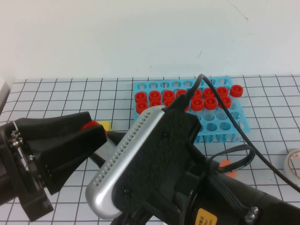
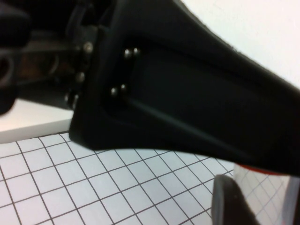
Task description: Place the test tubes
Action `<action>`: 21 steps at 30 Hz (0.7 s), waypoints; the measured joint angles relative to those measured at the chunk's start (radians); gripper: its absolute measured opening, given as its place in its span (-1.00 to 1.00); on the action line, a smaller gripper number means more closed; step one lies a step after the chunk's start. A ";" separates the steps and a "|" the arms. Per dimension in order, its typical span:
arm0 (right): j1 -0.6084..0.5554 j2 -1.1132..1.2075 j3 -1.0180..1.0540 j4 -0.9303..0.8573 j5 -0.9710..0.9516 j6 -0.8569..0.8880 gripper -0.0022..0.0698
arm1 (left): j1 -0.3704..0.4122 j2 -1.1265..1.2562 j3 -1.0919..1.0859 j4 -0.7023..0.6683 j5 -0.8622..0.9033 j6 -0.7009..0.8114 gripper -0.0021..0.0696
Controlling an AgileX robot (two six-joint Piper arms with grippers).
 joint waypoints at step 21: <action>0.000 -0.128 0.008 0.527 0.069 -0.420 0.30 | 0.000 0.000 0.000 0.027 -0.070 0.127 -0.20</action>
